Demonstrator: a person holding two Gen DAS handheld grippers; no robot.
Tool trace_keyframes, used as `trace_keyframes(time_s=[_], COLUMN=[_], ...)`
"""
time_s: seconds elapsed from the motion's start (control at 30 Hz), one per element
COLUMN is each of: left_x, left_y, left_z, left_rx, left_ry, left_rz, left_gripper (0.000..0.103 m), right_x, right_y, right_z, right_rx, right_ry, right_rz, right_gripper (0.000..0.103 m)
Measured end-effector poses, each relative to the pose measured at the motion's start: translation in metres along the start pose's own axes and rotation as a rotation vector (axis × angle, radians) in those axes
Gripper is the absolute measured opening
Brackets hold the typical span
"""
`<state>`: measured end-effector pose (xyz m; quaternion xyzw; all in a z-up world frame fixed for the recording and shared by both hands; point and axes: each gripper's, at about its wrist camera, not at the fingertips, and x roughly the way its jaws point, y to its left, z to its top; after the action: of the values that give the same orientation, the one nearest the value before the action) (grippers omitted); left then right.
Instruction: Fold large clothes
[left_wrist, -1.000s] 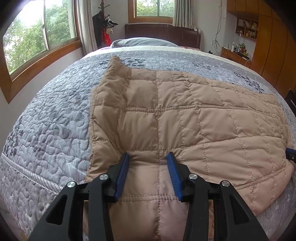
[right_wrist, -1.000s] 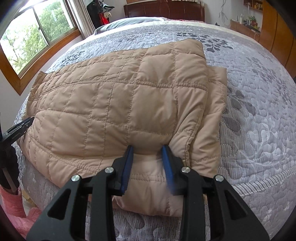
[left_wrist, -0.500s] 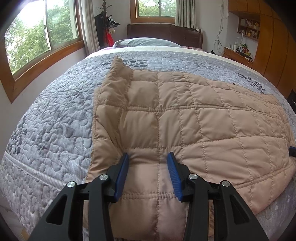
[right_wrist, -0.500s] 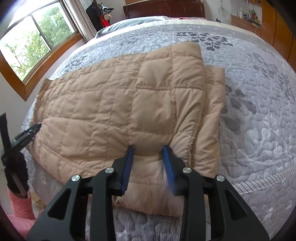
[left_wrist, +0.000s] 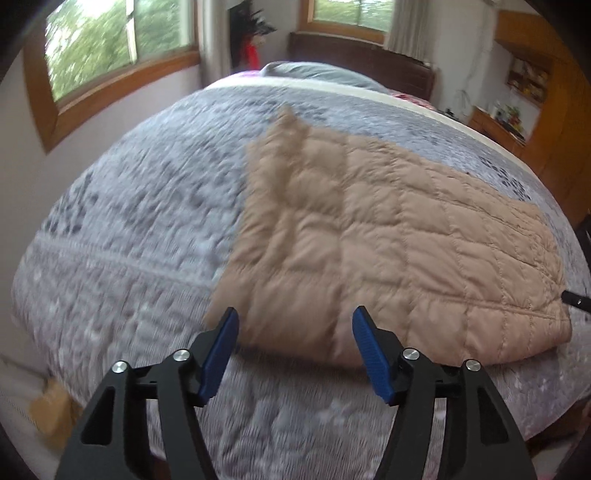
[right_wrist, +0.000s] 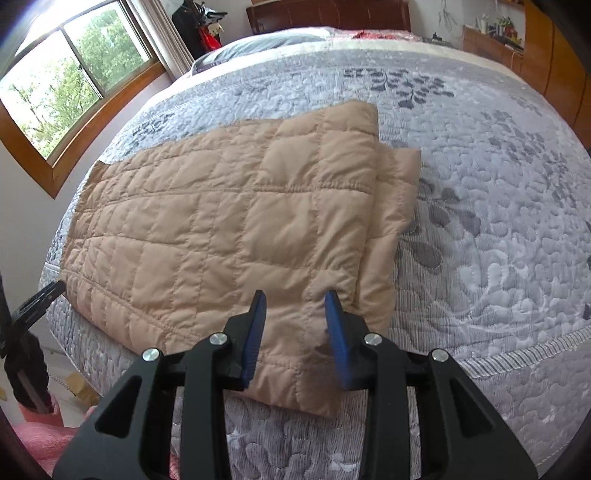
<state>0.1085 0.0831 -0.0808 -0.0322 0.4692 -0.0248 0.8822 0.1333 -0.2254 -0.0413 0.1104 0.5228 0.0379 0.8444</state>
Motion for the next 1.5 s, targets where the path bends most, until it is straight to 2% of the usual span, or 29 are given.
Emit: trace_keyframes(time_s=[0.3,0.4,0.43,0.6,0.77,0.87,0.9,0.93,1.0,1.3,1.5], left_x=[0.020,0.027,0.031,0.041,0.046,0.046,0.047,0.048,0.053,0.068,0.070], left_y=[0.016,0.021,0.026,0.048,0.058,0.065,0.067,0.069,0.073,0.073,0.070], left_z=[-0.012,-0.010,-0.010,-0.012,-0.012,-0.013,-0.013,-0.013,-0.014,-0.020,-0.021], left_rx=[-0.116,-0.157,-0.192,-0.357,-0.459,-0.520,-0.540,-0.552,-0.571,-0.554,-0.528], left_ry=[0.065,0.072,0.073,0.048,0.007,-0.028,-0.035,-0.037,-0.038,-0.033,-0.037], left_rz=[-0.089,-0.135,-0.174,-0.319,-0.381,-0.405,-0.423,-0.436,-0.437,-0.441,-0.422], left_gripper=[0.068,0.068,0.068,0.070,0.069,0.053,0.040,0.032,0.025,0.022,0.022], right_x=[0.012,0.013,0.014,0.016,0.017,0.017,0.018,0.018,0.017,0.006,0.016], right_y=[0.002,0.001,0.000,0.000,0.000,0.001,0.000,0.001,-0.001,-0.001,-0.010], right_z=[-0.001,-0.002,-0.001,-0.001,0.000,0.000,0.000,0.001,0.001,-0.012,-0.022], right_rx=[-0.022,-0.013,-0.011,-0.004,-0.003,0.000,0.001,0.004,0.002,0.022,0.041], right_ry=[0.014,0.012,0.012,0.012,0.016,0.020,0.022,0.024,0.029,0.048,0.036], right_rz=[-0.009,-0.002,0.000,0.005,0.003,-0.001,0.000,-0.001,-0.003,-0.022,0.014], right_gripper=[0.034,0.034,0.034,0.035,0.035,0.035,0.035,0.035,0.035,0.035,0.034])
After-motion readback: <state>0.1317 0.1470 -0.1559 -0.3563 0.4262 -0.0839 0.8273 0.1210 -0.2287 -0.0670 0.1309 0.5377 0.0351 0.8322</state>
